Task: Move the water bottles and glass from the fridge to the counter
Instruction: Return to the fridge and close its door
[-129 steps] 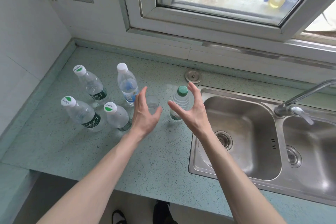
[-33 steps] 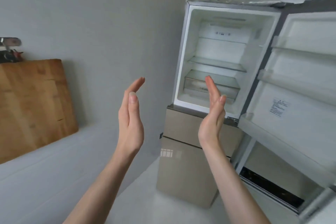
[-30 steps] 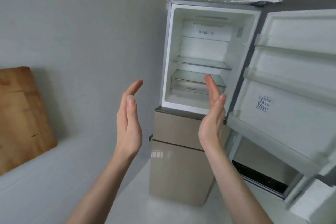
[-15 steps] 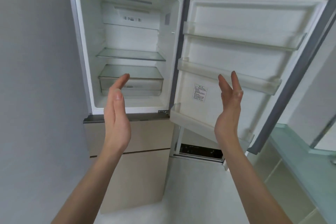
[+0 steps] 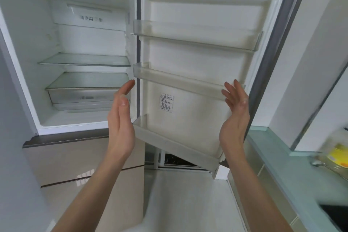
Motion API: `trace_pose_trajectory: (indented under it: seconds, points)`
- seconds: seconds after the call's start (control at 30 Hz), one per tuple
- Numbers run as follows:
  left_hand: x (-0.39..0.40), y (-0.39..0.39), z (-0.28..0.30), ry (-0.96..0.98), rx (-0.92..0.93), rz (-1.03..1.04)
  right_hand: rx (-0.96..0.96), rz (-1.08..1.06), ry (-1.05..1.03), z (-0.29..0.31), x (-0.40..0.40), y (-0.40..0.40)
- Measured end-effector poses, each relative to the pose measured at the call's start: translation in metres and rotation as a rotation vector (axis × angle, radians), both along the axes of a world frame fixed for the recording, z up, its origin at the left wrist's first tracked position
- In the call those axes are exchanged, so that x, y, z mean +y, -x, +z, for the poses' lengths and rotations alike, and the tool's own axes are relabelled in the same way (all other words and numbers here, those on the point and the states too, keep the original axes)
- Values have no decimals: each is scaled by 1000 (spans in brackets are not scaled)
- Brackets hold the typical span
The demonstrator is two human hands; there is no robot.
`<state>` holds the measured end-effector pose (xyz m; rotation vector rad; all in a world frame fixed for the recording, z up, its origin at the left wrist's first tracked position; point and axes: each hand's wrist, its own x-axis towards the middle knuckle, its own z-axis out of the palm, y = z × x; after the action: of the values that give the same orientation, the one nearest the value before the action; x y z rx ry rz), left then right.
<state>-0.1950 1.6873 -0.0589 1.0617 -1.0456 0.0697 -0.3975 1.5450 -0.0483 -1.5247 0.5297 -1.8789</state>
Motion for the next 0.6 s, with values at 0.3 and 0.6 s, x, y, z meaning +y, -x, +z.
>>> trace_pose_trajectory:
  seconds: [0.3, 0.6]
  points:
    - [-38, 35, -2, -2, 30, -41, 48, -346, -183, 0, -83, 57]
    - [-31, 43, -7, -35, 68, -64, 200, -113, -406, 5, -139, 62]
